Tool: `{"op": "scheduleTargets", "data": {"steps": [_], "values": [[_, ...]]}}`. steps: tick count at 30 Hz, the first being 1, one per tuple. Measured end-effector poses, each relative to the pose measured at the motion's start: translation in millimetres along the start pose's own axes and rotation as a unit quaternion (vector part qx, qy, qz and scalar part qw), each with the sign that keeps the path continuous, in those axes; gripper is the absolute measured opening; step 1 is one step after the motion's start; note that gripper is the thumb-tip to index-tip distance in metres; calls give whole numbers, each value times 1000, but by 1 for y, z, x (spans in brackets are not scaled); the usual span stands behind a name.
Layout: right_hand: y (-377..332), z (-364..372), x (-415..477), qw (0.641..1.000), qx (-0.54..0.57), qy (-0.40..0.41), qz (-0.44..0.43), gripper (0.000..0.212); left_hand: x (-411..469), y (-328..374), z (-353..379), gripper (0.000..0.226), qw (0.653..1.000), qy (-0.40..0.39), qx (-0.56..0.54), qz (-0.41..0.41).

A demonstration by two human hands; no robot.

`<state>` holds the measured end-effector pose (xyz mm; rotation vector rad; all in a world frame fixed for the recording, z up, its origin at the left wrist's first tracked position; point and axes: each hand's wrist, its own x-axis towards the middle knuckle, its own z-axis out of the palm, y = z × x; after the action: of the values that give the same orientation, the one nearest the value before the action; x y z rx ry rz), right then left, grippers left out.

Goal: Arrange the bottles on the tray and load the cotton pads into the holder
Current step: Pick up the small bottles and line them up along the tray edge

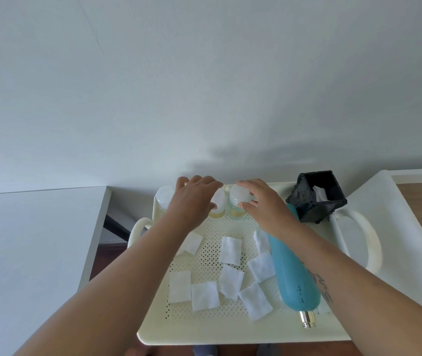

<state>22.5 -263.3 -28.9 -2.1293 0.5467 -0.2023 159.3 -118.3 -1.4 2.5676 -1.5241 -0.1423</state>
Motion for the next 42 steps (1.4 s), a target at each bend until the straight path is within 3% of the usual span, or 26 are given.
{"op": "scheduleTargets", "data": {"steps": [19, 26, 29, 34, 38, 42], "values": [[12, 12, -5, 998, 24, 48, 17, 50, -7, -14, 3, 53, 998, -1, -61, -7], [11, 9, -9, 999, 25, 29, 24, 53, -11, -11, 3, 56, 998, 10, -68, -7], [9, 4, -26, 997, 44, 40, 42, 54, -18, -1, 1, 60, 995, 45, -87, -8], [18, -8, -80, 990, 43, 97, 90, 39, -41, 33, 14, 49, 977, 124, -173, 16], [29, -15, -122, 982, 18, 154, 110, 32, -62, 66, 40, 47, 958, 57, -282, 20], [41, -15, -154, 972, -31, 196, 128, 35, -76, 100, 65, 45, 900, -32, -425, -95]]}}
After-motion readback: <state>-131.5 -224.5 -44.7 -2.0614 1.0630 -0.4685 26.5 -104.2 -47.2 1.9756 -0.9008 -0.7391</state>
